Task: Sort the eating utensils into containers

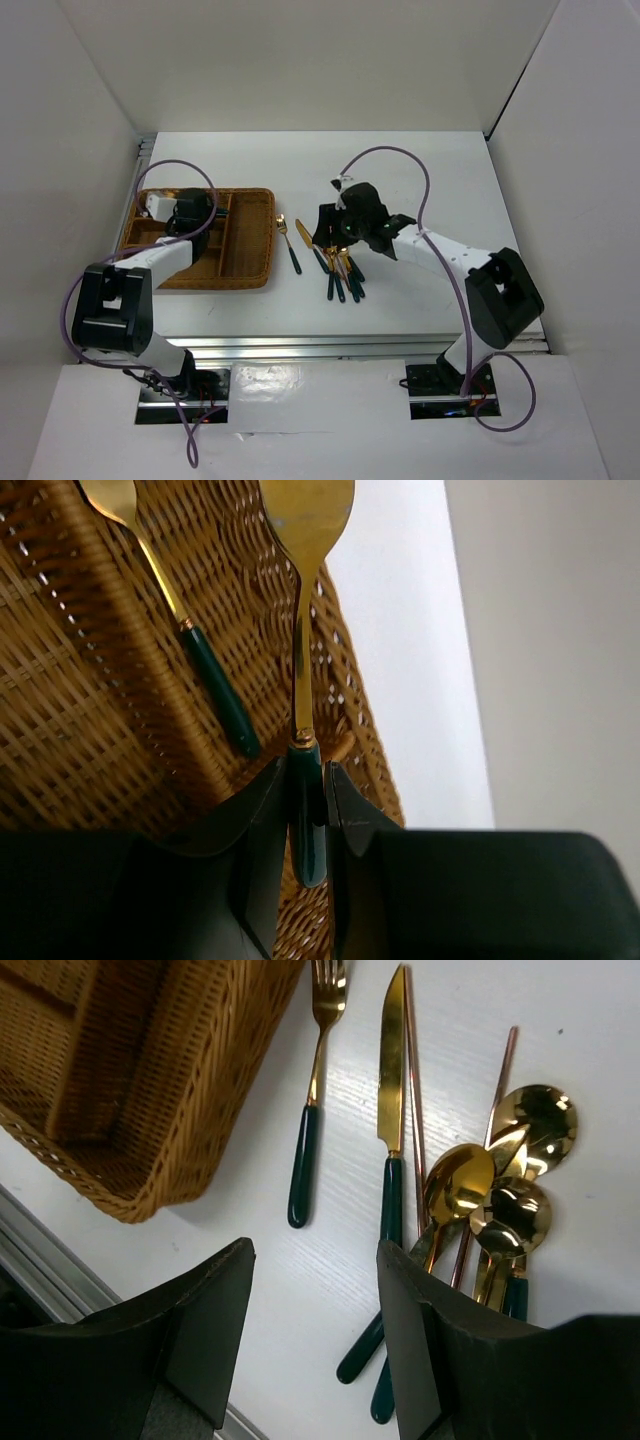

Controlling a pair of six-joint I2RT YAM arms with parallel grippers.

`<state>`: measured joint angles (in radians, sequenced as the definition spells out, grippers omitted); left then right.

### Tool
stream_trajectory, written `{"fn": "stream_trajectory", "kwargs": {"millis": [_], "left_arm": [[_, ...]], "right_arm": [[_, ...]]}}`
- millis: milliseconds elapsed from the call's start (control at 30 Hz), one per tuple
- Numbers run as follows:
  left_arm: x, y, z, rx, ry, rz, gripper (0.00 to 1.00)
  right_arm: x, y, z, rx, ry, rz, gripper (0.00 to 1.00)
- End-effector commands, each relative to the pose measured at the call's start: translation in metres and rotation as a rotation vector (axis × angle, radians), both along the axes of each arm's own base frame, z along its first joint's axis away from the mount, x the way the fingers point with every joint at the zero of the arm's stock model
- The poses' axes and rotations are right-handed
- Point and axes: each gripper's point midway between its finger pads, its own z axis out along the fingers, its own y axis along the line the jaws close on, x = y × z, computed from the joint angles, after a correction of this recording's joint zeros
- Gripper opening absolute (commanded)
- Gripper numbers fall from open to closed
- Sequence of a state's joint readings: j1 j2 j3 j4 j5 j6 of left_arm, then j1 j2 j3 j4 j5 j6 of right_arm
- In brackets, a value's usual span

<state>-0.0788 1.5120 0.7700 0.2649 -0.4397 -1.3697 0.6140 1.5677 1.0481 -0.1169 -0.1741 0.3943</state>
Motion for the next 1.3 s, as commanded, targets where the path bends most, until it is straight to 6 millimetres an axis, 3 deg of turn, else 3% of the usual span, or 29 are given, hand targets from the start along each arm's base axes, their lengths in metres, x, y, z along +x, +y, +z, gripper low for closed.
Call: {"fn": "stream_trajectory", "kwargs": {"millis": [0,133,167,200,233,400,633,700,833,1033,1100,1267], "left_arm": [[0.014,0.024,0.024,-0.022,-0.088,0.133,0.20],[0.022,0.033,0.015,-0.016,-0.046,0.154,0.20],[0.026,0.033,0.018,-0.033,-0.046,0.164,0.22],[0.022,0.033,0.006,-0.038,0.005,0.172,0.23],[0.019,0.035,0.003,-0.038,0.016,0.188,0.25],[0.022,0.039,-0.001,-0.054,0.018,0.208,0.36],[0.026,0.047,-0.004,-0.062,0.063,0.185,0.60],[0.024,0.046,-0.005,-0.072,0.086,0.165,0.67],[0.017,0.042,0.017,-0.048,0.066,0.098,0.79],[0.005,0.022,0.076,0.143,-0.023,-0.165,0.85],[-0.003,0.013,0.087,0.204,-0.026,-0.257,0.86],[-0.023,-0.009,0.101,0.302,-0.048,-0.398,0.86]], "right_arm": [[0.006,0.022,0.006,0.006,-0.060,0.063,0.60],[0.008,0.031,-0.005,0.002,-0.045,0.080,0.60],[0.009,0.037,-0.005,0.003,-0.046,0.089,0.60],[0.013,0.041,0.000,0.010,-0.056,0.089,0.60],[0.015,0.042,-0.010,-0.005,-0.035,0.090,0.60],[0.019,0.059,-0.013,-0.012,-0.037,0.118,0.60],[0.024,0.074,-0.014,-0.026,-0.042,0.137,0.60],[0.021,0.077,-0.027,-0.041,-0.021,0.147,0.60],[0.030,0.089,-0.029,-0.052,-0.031,0.155,0.60],[0.038,0.092,-0.061,-0.127,0.014,0.131,0.57],[0.038,0.090,-0.076,-0.163,0.037,0.132,0.56],[0.047,0.082,-0.084,-0.223,0.027,0.090,0.54]]}}
